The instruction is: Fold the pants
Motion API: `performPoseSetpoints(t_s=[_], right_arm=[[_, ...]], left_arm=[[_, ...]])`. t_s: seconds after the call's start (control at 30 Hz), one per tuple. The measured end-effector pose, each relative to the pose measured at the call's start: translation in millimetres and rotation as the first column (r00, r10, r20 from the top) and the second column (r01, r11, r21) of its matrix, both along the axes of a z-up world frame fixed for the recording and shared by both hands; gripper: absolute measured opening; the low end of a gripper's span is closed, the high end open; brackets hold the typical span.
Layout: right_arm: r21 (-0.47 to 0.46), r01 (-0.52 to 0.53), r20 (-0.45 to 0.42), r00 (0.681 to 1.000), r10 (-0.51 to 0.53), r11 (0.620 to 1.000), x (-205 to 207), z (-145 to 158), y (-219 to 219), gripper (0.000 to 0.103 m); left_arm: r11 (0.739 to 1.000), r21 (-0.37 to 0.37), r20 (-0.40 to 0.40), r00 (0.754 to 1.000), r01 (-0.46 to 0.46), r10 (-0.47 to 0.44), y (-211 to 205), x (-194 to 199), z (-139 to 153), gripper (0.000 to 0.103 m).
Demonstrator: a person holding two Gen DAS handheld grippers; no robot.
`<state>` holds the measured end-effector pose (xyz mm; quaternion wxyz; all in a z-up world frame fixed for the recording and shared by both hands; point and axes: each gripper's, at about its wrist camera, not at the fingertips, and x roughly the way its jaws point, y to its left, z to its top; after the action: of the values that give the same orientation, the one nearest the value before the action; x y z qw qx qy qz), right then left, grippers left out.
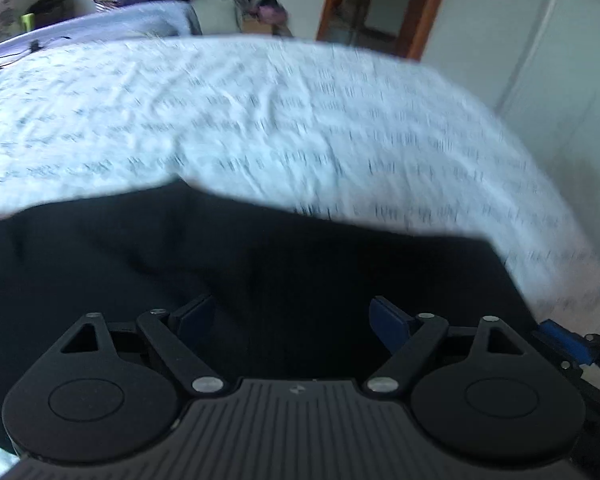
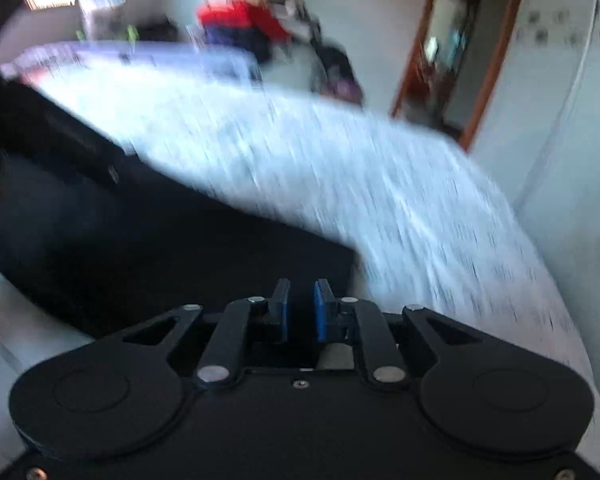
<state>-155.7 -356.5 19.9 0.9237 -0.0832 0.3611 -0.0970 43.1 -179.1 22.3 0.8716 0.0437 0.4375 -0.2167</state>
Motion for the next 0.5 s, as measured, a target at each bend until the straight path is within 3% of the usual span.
performPoseSetpoints(t_s=[0.07,0.2,0.27,0.33,0.43,0.5], right_arm=[[0.018,0.028,-0.015,1.0,-0.027,0.999,-9,-6,-7,0.011],[0.113,0.058,0.131,0.989,-0.072,0.992,-28,26,-16,0.011],[0.134,0.019,0.18,0.983,-0.043,0.991,-25,38,-12,0.015],[0.142,-0.024,0.147,0.989,0.003,0.99,-15,33,-5,0.018],[0.113,-0.016,-0.02,1.0,0.018,0.993,1,1,-5,0.021],[0.11,0.017,-0.032,0.999,-0.014,0.994,-5,-6,-8,0.022]], left_arm=[[1.0,0.017,-0.021,1.0,0.01,-0.01,-3,-2,-11,0.082],[1.0,0.003,-0.003,1.0,-0.002,0.002,-1,-6,-13,0.083],[1.0,0.009,0.028,1.0,0.003,-0.004,-4,-10,-10,0.084],[0.999,0.034,0.032,0.999,0.024,-0.025,-11,-12,-13,0.085],[0.995,0.089,0.016,0.999,0.048,-0.05,-21,-12,-28,0.088],[0.993,0.108,0.053,0.997,0.057,-0.063,-24,-16,-32,0.091]])
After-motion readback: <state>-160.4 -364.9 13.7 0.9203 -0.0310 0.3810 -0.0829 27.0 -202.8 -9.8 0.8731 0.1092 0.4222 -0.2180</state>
